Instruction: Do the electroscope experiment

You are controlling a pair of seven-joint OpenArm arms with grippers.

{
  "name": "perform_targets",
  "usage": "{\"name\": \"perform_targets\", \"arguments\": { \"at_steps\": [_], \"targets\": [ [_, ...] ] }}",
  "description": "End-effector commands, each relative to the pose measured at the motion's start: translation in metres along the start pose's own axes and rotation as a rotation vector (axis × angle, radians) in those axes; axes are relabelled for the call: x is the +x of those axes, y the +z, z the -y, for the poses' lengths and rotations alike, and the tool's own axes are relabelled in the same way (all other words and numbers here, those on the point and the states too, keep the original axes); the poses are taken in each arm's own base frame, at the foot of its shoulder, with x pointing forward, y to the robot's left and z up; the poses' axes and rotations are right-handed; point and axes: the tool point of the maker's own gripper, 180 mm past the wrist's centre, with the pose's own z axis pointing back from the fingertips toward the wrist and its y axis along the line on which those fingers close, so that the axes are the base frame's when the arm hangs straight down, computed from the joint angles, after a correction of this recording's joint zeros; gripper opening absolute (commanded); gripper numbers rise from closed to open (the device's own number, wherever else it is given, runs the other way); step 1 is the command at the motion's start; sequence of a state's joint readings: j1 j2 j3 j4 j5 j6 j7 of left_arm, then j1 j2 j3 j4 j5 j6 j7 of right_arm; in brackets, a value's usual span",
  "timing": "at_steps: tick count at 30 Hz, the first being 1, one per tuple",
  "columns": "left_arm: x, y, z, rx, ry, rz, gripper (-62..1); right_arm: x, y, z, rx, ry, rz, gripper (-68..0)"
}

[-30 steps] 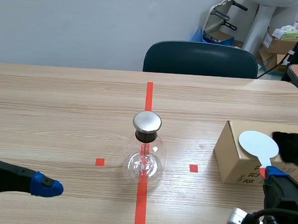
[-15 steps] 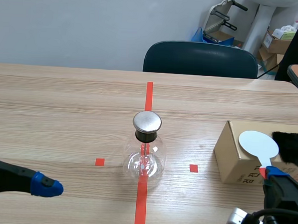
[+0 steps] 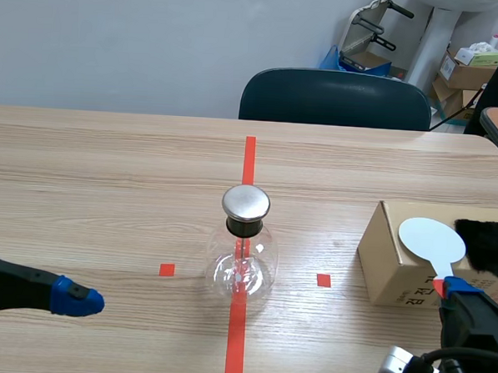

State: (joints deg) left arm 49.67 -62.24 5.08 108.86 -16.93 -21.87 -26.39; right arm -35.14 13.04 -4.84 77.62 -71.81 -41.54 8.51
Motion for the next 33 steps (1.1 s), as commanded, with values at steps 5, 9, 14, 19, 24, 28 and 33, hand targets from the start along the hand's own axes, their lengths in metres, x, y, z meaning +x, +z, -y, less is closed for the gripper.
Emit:
{"name": "perform_targets", "arguments": {
  "at_steps": [5,9,14,19,24,28,33],
  "targets": [
    [0.008,-0.002,-0.007,0.049,-0.015,0.036,-27.7,-0.009,-0.012,0.035,-0.131,0.022,-0.028,-66.6],
    [0.005,-0.004,-0.012,0.1,-0.034,0.027,-28.8,-0.009,-0.022,0.057,-0.2,0.005,-0.059,-66.5],
    [0.0,-0.007,-0.018,0.176,-0.063,0.023,-47.9,0.003,-0.034,0.078,-0.27,0.022,-0.062,-66.5],
    [-0.012,-0.008,-0.042,0.294,-0.084,0.024,-55.2,0.031,-0.048,0.092,-0.326,0.01,-0.032,-66.4],
    [-0.042,-0.011,-0.077,0.423,-0.094,-0.028,-57.0,0.06,-0.055,0.103,-0.367,-0.019,0.007,-66.5],
    [-0.067,-0.022,-0.088,0.439,-0.092,-0.058,-57.0,0.073,-0.056,0.106,-0.376,-0.058,0.008,-66.5],
    [-0.09,-0.041,-0.092,0.414,-0.067,-0.069,-57.4,0.08,-0.054,0.101,-0.352,-0.089,-0.005,-66.5]
  ]
}}
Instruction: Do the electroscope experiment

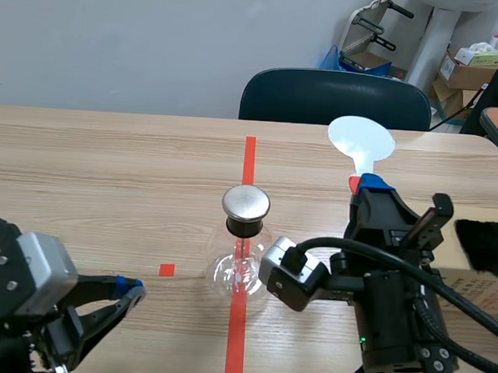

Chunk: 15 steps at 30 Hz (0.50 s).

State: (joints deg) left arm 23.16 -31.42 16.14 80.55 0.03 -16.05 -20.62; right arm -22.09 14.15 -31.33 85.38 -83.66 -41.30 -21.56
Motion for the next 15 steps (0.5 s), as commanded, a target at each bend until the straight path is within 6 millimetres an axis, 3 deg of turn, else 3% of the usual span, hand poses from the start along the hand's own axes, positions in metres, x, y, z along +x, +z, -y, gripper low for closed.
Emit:
{"name": "perform_targets", "arguments": {
  "at_steps": [1,7,15],
  "targets": [
    [0.009,-0.007,-0.002,0.009,-0.001,0.04,-57.3,-0.003,-0.001,0.01,-0.052,-0.014,-0.009,-66.5],
    [-0.011,-0.031,-0.007,0.029,-0.01,0.011,-57.3,0.004,0.004,0.0,0.003,-0.029,-0.031,-66.5],
    [-0.018,-0.048,-0.032,0.077,-0.021,0.02,-57.4,0.004,0.012,-0.019,0.081,-0.005,-0.045,-66.5]
  ]
}}
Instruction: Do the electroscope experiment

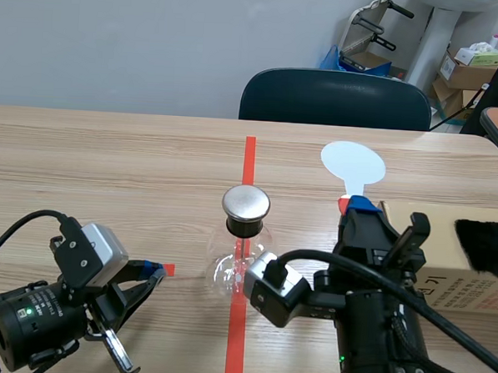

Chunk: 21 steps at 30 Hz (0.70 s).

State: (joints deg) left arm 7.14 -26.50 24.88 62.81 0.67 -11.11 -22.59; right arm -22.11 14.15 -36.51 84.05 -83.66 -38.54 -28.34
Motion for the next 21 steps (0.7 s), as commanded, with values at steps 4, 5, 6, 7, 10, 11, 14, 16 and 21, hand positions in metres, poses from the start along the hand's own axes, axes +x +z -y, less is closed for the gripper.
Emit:
{"name": "perform_targets", "arguments": {
  "at_steps": [4,5,6,7,10,11,14,16,21],
  "targets": [
    [0.007,-0.008,-0.008,0.022,0.009,0.039,-57.3,-0.007,0.002,-0.007,0.011,0.025,-0.002,-66.5],
    [0.006,-0.009,-0.009,0.025,0.011,0.037,-57.3,-0.007,0.003,-0.007,0.012,0.026,-0.001,-66.5],
    [0.005,-0.01,-0.009,0.023,0.012,0.035,-57.3,-0.008,0.003,-0.007,0.012,0.029,0.001,-66.5],
    [0.005,-0.011,-0.008,0.016,0.012,0.036,-57.3,-0.008,0.003,-0.007,0.012,0.032,0.002,-66.5],
    [0.005,-0.014,0.0,-0.024,0.016,0.036,-57.3,-0.008,0.003,-0.008,0.012,0.034,0.007,-66.5],
    [0.005,-0.015,0.004,-0.042,0.011,0.035,-57.3,-0.008,0.003,-0.008,0.012,0.034,0.008,-66.5],
    [0.007,-0.016,0.012,-0.073,-0.001,0.046,-57.3,-0.008,0.003,-0.007,0.009,0.032,0.008,-66.5],
    [0.008,-0.016,0.016,-0.091,-0.004,0.047,-57.3,-0.008,0.003,-0.007,0.009,0.032,0.008,-66.5],
    [0.007,-0.016,0.018,-0.094,-0.004,0.046,-57.3,-0.008,0.003,-0.007,0.009,0.032,0.008,-66.5]
  ]
}}
